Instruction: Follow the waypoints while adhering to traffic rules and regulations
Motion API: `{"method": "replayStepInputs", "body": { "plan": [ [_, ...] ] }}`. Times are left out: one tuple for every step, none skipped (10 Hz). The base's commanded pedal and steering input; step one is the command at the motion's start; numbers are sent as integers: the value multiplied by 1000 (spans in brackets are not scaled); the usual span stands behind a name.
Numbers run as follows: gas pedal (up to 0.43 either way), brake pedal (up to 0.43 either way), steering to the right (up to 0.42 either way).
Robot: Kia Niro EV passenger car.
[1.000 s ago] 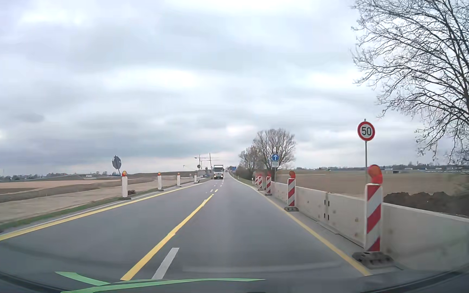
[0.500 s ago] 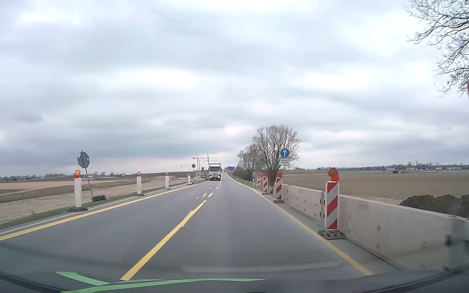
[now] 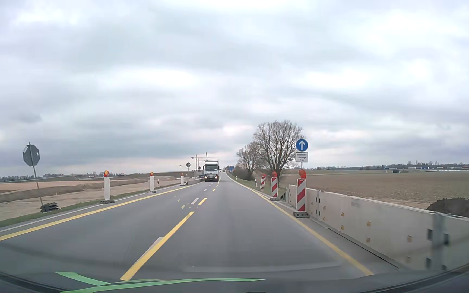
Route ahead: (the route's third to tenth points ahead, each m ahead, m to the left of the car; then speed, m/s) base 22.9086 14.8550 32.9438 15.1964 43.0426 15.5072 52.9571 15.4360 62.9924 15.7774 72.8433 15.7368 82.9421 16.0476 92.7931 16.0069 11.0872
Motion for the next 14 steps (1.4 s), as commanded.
{"method": "replayStepInputs", "body": {
  "plan": [
    [98,0,1],
    [98,0,1],
    [98,0,1],
    [98,0,1],
    [98,0,1],
    [98,0,1],
    [98,0,1],
    [98,0,1],
    [98,0,0],
    [98,0,0],
    [98,0,0],
    [98,0,0],
    [98,0,0],
    [98,0,0]
  ]
}}
